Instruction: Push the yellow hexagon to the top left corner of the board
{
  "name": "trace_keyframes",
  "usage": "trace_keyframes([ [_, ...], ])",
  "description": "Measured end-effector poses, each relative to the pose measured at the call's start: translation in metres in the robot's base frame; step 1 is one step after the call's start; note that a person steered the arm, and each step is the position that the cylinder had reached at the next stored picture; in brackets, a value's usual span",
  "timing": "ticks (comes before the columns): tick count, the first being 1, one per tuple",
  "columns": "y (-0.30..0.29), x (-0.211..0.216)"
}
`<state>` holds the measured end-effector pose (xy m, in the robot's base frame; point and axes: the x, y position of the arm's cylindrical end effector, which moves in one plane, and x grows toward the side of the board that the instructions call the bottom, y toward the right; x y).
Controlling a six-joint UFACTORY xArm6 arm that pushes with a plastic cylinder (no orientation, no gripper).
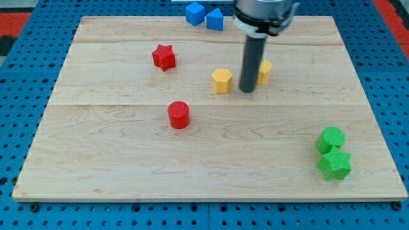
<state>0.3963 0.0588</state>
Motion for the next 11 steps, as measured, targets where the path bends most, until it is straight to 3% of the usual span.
trace_keyframes([
  [3,-0.183,-0.056],
  [4,-0.193,-0.04],
  [5,-0.134,-0.027],
  [7,-0.193,0.01],
  [11,-0.228,-0.037],
])
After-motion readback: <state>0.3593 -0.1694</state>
